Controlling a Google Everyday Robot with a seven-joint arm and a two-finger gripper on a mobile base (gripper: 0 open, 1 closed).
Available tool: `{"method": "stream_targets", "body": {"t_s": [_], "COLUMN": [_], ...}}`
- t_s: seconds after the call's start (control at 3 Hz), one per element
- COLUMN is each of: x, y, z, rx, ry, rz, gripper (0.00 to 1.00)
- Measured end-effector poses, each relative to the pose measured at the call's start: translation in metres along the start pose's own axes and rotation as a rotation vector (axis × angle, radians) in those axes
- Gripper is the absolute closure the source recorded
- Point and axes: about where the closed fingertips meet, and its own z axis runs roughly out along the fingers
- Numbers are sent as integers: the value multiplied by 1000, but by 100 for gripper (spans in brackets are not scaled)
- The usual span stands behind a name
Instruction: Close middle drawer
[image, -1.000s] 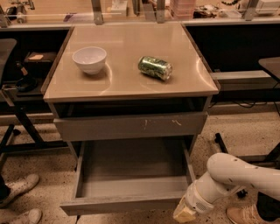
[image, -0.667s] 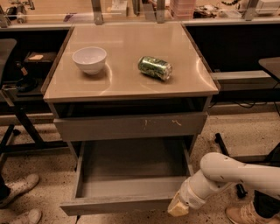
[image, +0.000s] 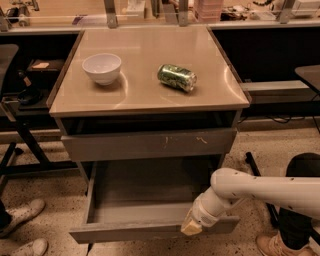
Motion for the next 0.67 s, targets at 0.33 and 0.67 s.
{"method": "stream_targets", "body": {"t_s": [0.33,0.67], "x": [0,1], "y": [1,-6], "z": [3,8], "rx": [4,20], "ry": [10,9], "rz": [6,22], "gripper": [100,100]}}
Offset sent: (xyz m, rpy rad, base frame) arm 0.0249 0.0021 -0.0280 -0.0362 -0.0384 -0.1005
